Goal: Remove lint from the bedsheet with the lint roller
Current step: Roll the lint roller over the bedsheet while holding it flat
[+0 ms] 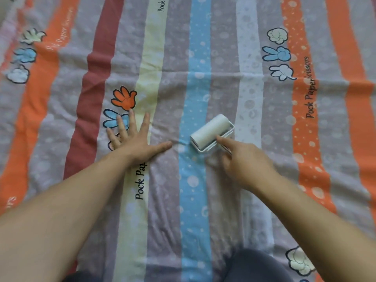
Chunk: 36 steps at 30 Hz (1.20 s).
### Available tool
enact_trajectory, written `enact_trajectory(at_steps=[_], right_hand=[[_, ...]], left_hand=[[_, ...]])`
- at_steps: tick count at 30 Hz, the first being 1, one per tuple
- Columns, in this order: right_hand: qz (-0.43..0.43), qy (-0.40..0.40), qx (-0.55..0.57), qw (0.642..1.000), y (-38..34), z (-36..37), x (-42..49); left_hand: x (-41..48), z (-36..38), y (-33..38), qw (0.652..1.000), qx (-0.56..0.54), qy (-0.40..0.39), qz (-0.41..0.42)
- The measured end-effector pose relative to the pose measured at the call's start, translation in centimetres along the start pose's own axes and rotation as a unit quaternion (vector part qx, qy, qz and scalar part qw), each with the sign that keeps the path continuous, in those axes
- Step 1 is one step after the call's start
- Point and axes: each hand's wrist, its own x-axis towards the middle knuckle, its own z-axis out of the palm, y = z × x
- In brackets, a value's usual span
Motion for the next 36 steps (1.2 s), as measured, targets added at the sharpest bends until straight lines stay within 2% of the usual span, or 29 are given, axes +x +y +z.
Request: enact_trajectory(at_steps=[7, 12, 17, 20, 23, 26, 30, 36], right_hand=[[0.044, -0.002, -0.075, 0.996, 3.1, -0.5, -7.0], [0.114, -0.021, -0.1, 0.988, 2.8, -1.4, -9.4], [0.149, -0.055, -0.132, 0.978, 0.6, -5.2, -9.9], [0.109, -0.012, -0.102, 0.989, -3.2, -5.5, -7.1], [0.047, 0.056, 0.008, 0.997, -7.4, -3.1, -0.4], [0.008, 0.065, 0.065, 0.996, -10.9, -0.5, 6.2], [0.002, 0.049, 0.043, 0.998, -12.1, 1.6, 8.9], [0.01, 0.029, -0.018, 0.999, -7.8, 2.5, 2.9]], left_hand=[[-0.4, 0.4, -0.1, 1.0, 0.002, 0.026, 0.009], [-0.4, 0.7, -1.1, 0.998, 0.005, 0.057, 0.036], [0.1, 0.2, -4.6, 0.993, 0.01, 0.101, 0.055], [0.5, 0.1, -5.5, 0.993, 0.005, 0.104, 0.048], [0.8, 0.3, -5.4, 0.995, 0.008, 0.087, 0.056], [1.3, 0.3, -5.8, 0.996, -0.004, 0.064, 0.057], [1.5, 0.4, -5.8, 0.997, -0.003, 0.057, 0.056], [1.5, 0.3, -5.5, 0.998, 0.005, 0.05, 0.049]])
